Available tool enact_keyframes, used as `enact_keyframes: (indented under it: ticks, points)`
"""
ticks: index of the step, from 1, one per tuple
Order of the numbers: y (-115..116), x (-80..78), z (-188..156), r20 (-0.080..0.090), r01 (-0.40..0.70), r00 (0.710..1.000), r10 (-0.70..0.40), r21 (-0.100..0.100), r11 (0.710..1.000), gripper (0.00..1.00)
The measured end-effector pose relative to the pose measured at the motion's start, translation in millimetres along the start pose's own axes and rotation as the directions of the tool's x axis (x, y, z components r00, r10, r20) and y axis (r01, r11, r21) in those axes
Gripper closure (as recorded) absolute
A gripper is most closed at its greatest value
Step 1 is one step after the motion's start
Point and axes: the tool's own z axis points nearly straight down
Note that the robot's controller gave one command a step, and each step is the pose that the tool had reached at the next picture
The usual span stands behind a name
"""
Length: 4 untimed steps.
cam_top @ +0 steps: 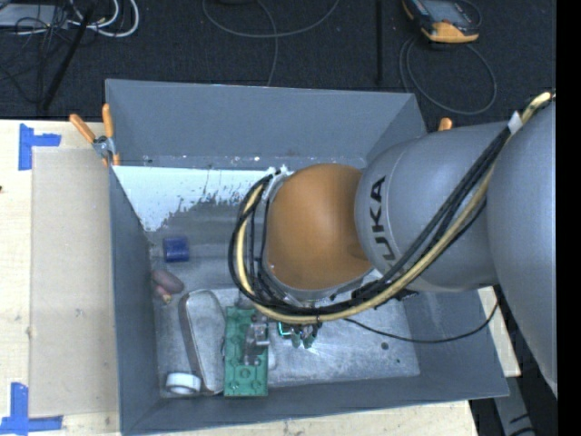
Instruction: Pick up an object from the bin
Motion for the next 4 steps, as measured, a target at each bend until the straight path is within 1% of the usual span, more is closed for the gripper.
enact_keyframes:
  ticks: [1, 2, 3, 4]
  points:
    - [-16, -24.1, 35, 0.012, 0.013, 1.0, -0.012, -0.008, 1.0, 0.0]
    - [36, -26.4, 15, 0.011, 0.333, 0.943, -0.333, 0.0, 0.943, 0.0]
    - [17, -27.9, 42, 0.009, 0.468, 0.883, -0.468, -0.004, 0.883, 0.0]
    - [17, -28.2, 43, 0.009, 0.464, 0.886, -0.464, -0.006, 0.886, 1.0]
